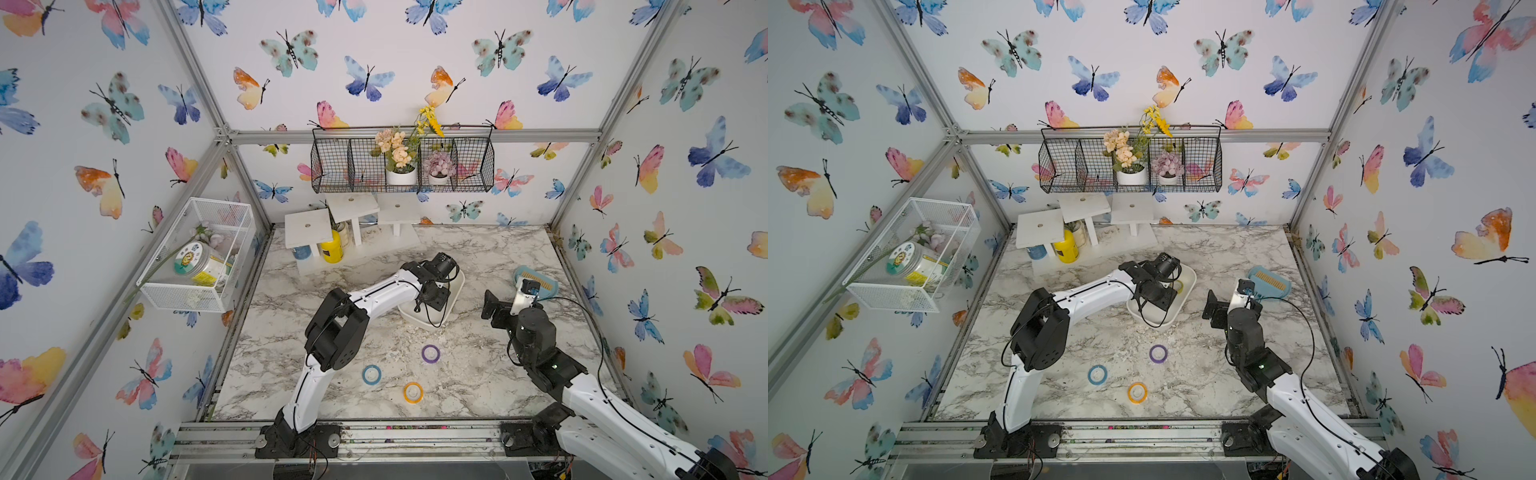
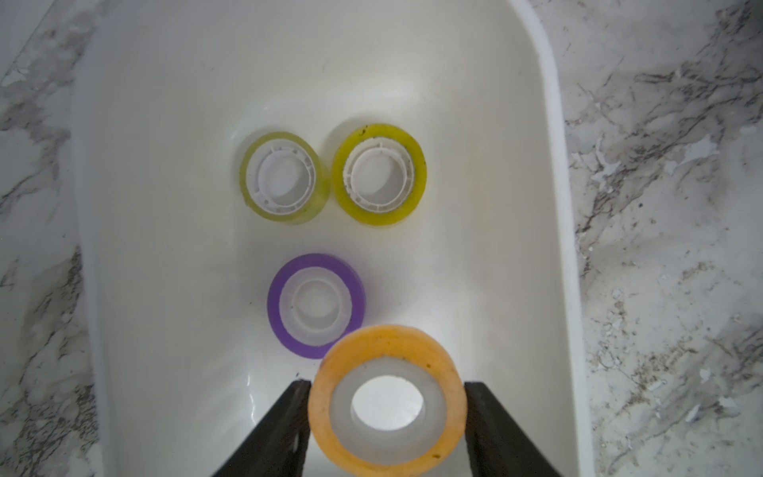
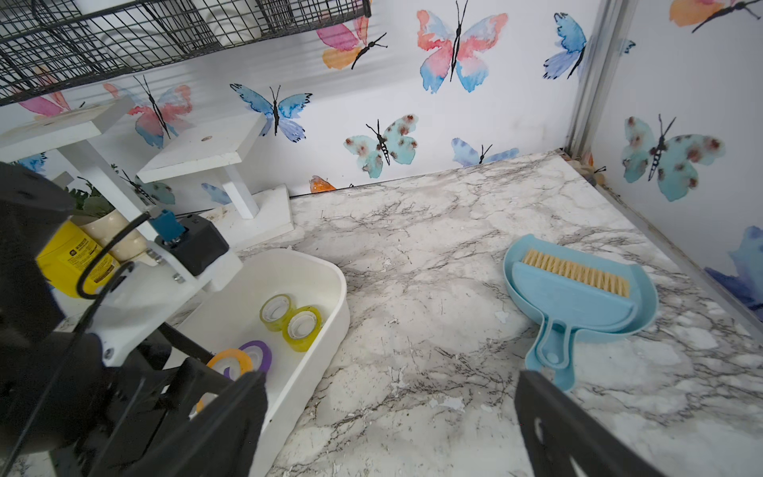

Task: Put the transparent tape into the storage box
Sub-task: Place the tape in the storage box, then pick up the tape at the center of the board.

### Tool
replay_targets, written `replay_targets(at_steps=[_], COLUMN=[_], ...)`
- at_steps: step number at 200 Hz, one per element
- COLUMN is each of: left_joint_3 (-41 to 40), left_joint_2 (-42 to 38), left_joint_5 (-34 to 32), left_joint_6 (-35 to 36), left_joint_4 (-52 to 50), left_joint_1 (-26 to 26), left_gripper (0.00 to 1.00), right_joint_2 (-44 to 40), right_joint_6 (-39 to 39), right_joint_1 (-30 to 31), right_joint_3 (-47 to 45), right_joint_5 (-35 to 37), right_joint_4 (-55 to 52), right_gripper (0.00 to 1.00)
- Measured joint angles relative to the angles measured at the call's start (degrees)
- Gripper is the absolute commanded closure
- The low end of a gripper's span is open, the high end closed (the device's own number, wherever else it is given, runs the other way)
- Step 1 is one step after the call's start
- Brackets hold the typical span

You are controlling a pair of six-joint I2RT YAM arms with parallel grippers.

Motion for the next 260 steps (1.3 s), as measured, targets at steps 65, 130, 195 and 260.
replay_targets(at_steps=[65, 130, 195, 260], left_joint_3=[4.22, 5.55, 6.10, -12.24], left_joint_2=[5.18, 6.80, 5.44, -21.16], left_joint_5=[0.46, 1.22, 2.23, 2.16], left_joint_6=[0.42, 0.39, -0.09, -3.23], left_joint_4=[2.60, 2.75, 2.84, 11.32], left_joint_1=[0.76, 0.90, 0.90, 1.25], left_gripper=[0.40, 0.25, 0.18, 0.01], right_joint_2=[0.11, 0.11, 0.46, 3.87], right_joint_6=[0.00, 0.00, -0.02, -0.42], right_joint_1=[0.00, 0.00, 0.00, -0.02], right_joint_3=[0.00, 0.00, 0.00, 1.29], right_joint_5=[-0.02, -0.02, -0.07, -7.63], right_joint_4=[-0.02, -0.02, -0.02, -1.57], right_gripper=[0.01, 0.01, 0.01, 0.01])
